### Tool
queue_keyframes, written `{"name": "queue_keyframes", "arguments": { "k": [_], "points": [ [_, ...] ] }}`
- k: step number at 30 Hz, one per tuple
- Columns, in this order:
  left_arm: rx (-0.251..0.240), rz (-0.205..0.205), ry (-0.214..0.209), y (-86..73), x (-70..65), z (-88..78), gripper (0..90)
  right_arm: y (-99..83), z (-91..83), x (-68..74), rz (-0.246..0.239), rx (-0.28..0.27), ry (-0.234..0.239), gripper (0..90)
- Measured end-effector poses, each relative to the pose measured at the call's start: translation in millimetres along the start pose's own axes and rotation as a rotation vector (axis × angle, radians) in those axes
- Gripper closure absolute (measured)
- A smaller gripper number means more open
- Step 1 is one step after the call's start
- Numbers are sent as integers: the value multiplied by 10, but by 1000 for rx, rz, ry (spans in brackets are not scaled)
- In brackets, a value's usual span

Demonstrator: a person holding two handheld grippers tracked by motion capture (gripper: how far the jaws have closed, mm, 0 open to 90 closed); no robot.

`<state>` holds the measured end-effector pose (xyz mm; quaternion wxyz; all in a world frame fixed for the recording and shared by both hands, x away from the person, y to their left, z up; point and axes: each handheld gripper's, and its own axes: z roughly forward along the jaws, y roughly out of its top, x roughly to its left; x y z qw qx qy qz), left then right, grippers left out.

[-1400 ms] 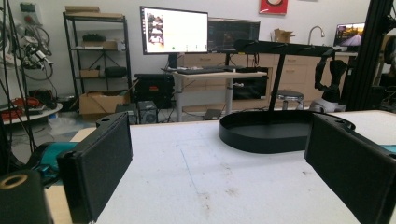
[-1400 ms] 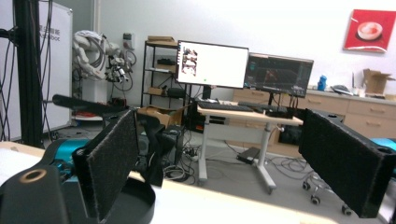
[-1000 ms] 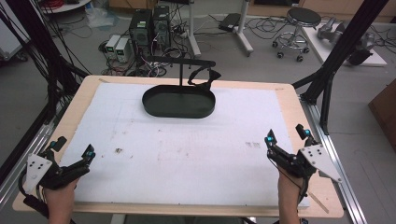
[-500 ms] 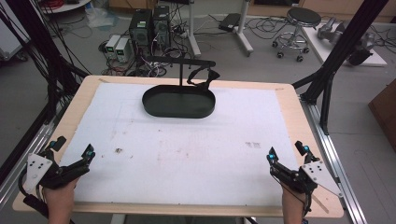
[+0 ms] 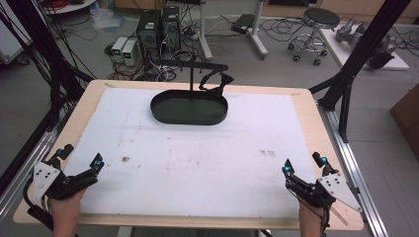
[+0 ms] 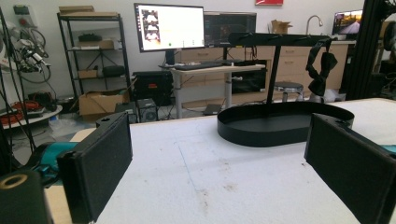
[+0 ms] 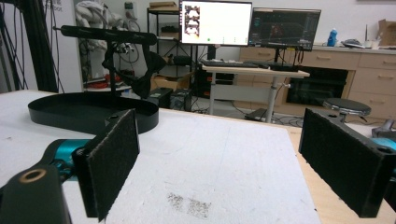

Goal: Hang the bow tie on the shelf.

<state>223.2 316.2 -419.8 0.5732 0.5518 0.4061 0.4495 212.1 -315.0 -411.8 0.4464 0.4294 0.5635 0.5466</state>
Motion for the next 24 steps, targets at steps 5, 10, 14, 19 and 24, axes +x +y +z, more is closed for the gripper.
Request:
{"name": "queue_keyframes", "arguments": {
  "k": [5,10,14,19,24],
  "points": [
    [7,-2,-4,-15,-6,12,81,1,-1,-5,-8,-2,-4,114],
    [7,-1,-8,-13,-14,15,81,-15,-1,-8,-17,6,-7,114],
    [8,-9,-11,-24,-12,22,81,-18,5,2,-18,13,-4,114],
    [19,-5,-20,-44,-27,43,81,-34,28,26,-30,33,-1,114],
    [23,-10,-32,-48,-34,53,81,-41,38,36,-40,43,5,114]
  ]
}}
